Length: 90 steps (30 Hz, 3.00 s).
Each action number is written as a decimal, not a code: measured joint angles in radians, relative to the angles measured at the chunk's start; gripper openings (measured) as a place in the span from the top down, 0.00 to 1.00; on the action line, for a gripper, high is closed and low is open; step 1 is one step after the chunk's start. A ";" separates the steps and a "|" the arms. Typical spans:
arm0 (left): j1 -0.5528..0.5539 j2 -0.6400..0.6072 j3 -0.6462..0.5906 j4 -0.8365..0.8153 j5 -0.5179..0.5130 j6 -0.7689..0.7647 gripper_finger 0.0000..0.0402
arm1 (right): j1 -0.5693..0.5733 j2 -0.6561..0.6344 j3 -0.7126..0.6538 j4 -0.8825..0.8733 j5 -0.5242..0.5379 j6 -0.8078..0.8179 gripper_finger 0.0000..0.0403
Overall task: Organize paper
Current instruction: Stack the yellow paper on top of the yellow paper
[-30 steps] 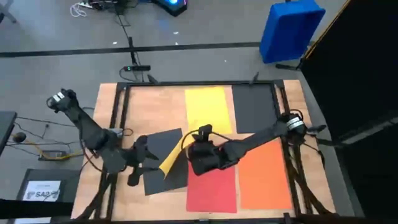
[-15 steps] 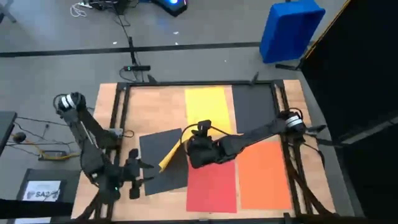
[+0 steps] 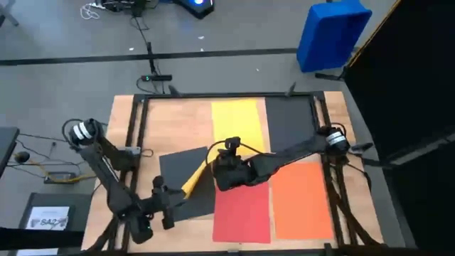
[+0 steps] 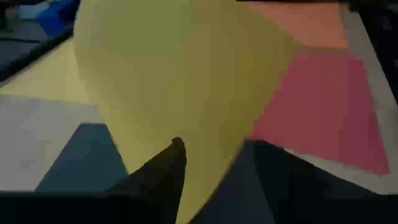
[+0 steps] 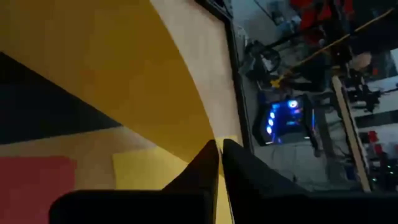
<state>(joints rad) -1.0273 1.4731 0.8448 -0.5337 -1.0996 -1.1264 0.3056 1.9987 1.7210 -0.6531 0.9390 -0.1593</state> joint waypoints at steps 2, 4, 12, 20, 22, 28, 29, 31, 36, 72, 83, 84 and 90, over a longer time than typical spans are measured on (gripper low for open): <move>0.009 0.001 0.000 0.036 -0.001 0.029 0.54 | -0.002 0.000 0.000 0.004 -0.001 0.000 1.00; 0.015 0.001 0.000 0.074 -0.003 0.058 0.52 | -0.002 0.000 0.000 0.004 -0.006 0.000 1.00; 0.082 0.035 0.000 0.092 -0.006 0.064 0.52 | -0.003 0.001 0.000 0.018 -0.019 -0.001 1.00; 0.132 0.035 0.006 0.026 -0.009 0.054 0.86 | 0.011 0.002 0.014 -0.005 -0.019 -0.019 1.00; 0.132 0.030 0.020 -0.015 -0.011 0.053 0.96 | 0.020 0.002 0.033 -0.018 -0.018 -0.027 1.00; 0.138 0.013 0.083 -0.176 -0.017 0.050 1.00 | 0.034 0.002 0.113 -0.115 -0.018 -0.036 1.00; 0.140 0.013 0.096 -0.210 -0.019 0.049 1.00 | 0.035 0.002 0.130 -0.140 -0.018 -0.036 1.00; 0.145 0.013 0.126 -0.266 -0.022 0.049 1.00 | 0.044 0.002 0.170 -0.194 -0.023 -0.036 1.00; 0.171 0.012 0.181 -0.362 -0.021 0.050 1.00 | 0.067 0.002 0.289 -0.312 -0.026 -0.001 0.95; 0.256 -0.047 0.195 -0.358 0.106 0.129 1.00 | 0.242 -0.315 -0.488 0.187 -0.337 0.912 0.60; 0.283 -0.047 0.194 -0.327 0.151 0.161 1.00 | 0.068 -0.418 -0.830 0.695 -0.293 0.676 0.53; 0.288 -0.047 0.194 -0.318 0.155 0.175 1.00 | 0.038 -0.413 -0.826 0.698 -0.335 0.637 0.52; 0.313 -0.047 0.194 -0.288 0.189 0.208 1.00 | -0.064 -0.399 -0.775 0.744 -0.559 0.437 0.44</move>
<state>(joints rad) -0.7140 1.4258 1.0386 -0.8212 -0.9102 -0.9186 0.2419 1.6002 0.9461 0.0908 0.3796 0.2777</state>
